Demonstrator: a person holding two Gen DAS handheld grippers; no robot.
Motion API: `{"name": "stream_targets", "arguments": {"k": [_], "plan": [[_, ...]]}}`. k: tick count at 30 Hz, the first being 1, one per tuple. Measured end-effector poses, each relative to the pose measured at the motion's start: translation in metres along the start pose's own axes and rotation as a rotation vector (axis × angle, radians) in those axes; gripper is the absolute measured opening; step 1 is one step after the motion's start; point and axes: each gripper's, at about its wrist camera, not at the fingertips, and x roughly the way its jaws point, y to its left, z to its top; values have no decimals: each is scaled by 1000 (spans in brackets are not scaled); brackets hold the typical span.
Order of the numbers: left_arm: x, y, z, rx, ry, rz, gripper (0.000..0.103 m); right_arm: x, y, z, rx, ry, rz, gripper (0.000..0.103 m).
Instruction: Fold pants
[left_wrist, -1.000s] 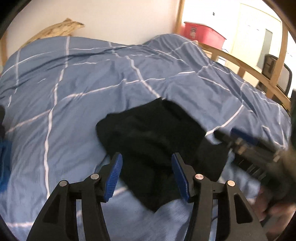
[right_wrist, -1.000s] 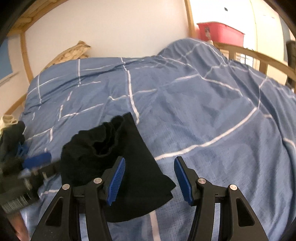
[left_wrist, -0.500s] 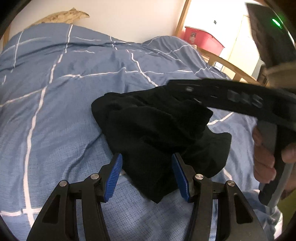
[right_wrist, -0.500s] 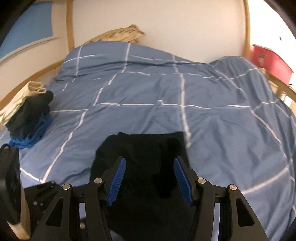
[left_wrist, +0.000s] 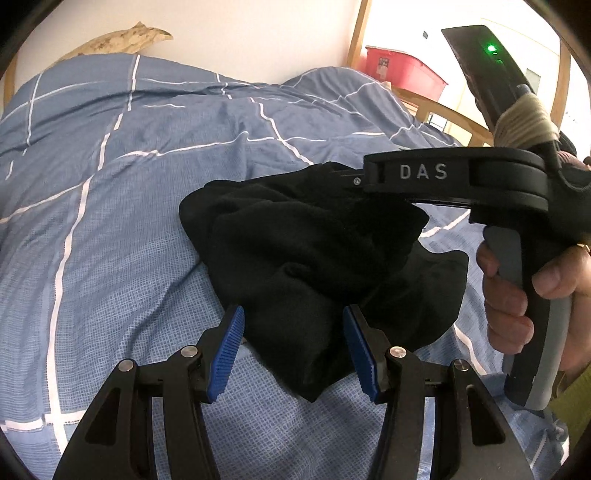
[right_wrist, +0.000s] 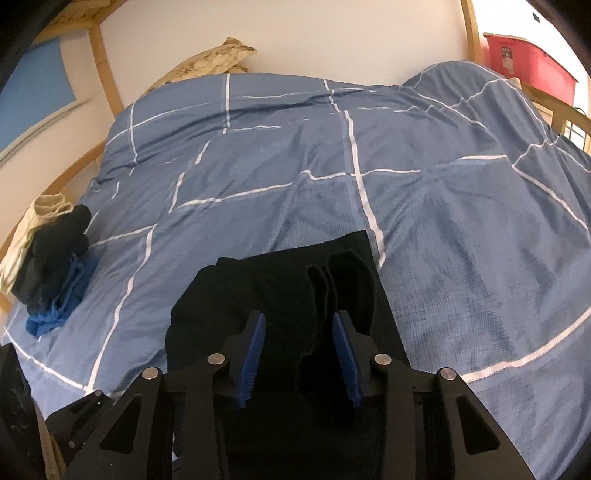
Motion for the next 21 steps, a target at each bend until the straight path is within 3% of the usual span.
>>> {"name": "stream_targets", "arguments": {"k": [9, 14, 17, 21], "plan": [[2, 1, -1, 2, 10, 9, 54, 21, -16, -2, 76, 50, 64, 39], [4, 1, -2, 3, 18, 11, 54, 24, -22, -3, 91, 62, 94, 20], [4, 1, -2, 4, 17, 12, 54, 14, -23, -2, 86, 23, 91, 13], [6, -1, -3, 18, 21, 16, 57, -10, -34, 5, 117, -72, 41, 10]]}}
